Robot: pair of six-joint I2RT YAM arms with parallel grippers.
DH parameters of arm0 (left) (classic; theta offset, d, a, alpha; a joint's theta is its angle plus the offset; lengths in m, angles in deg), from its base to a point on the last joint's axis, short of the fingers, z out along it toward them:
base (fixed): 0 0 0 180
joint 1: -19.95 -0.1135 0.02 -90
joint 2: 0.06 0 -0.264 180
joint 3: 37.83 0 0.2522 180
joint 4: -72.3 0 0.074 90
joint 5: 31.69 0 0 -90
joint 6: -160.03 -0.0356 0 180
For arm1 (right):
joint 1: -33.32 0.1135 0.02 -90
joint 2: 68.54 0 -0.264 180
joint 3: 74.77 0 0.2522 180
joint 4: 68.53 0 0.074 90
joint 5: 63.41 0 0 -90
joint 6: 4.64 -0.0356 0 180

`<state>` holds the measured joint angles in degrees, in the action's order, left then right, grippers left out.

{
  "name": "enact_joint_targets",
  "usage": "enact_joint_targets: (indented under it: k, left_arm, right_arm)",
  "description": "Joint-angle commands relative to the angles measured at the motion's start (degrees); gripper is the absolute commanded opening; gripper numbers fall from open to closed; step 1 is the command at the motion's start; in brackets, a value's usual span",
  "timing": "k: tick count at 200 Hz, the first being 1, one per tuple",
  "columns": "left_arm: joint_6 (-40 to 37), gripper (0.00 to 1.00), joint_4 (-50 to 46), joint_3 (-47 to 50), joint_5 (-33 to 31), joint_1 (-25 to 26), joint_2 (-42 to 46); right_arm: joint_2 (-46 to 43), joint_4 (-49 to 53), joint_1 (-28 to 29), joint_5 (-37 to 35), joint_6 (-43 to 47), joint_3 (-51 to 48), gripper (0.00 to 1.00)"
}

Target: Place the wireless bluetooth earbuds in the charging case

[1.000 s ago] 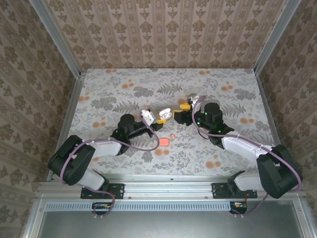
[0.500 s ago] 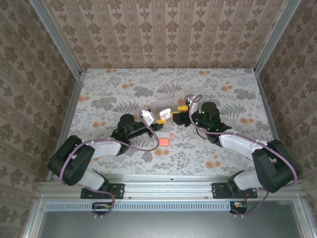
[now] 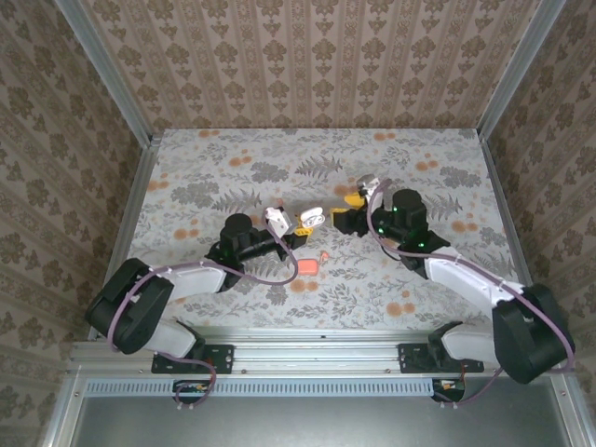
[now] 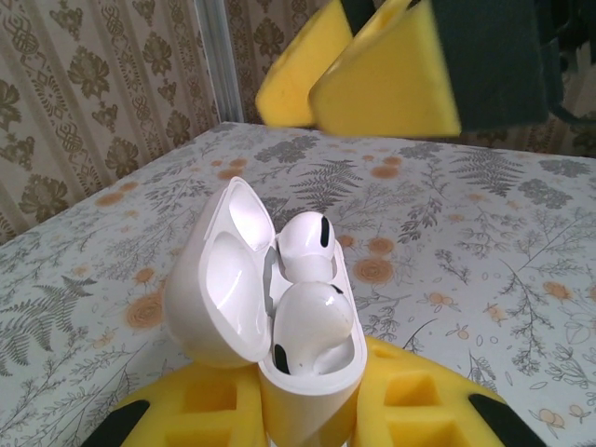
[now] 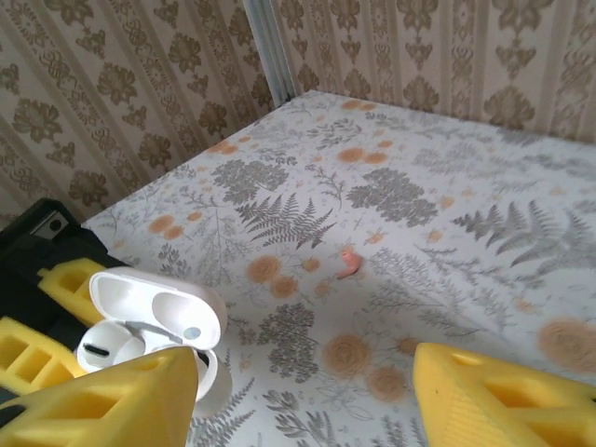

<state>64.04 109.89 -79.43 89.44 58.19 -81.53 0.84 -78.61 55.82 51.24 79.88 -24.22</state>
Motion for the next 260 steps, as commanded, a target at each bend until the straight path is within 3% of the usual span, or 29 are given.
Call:
enact_joint_targets:
  k: [1,47,89,152,260]
  left_arm:
    - [-1.3,0.08,-2.4,-1.7,2.9,0.4,2.5]
    - [-1.9,0.08,-5.1,-2.2,3.9,0.4,3.8]
    - [-2.4,0.08,-7.1,-3.0,5.3,0.5,4.5]
    - [-2.9,0.08,-7.8,-3.3,9.8,0.7,4.8]
    - [-3.1,0.08,-8.3,-3.8,11.1,1.6,4.4]
  right_arm:
    - [-4.1,8.4,-0.9,4.2,8.6,0.7,0.67]
    - [-9.3,12.0,-4.9,11.0,16.2,-0.7,0.80]
    - [-8.5,24.1,-6.7,18.5,27.0,3.4,0.80]
    - [-3.2,39.2,-6.5,23.7,42.6,10.0,0.79]
    - [11.2,42.0,0.1,27.1,49.2,18.7,0.76]
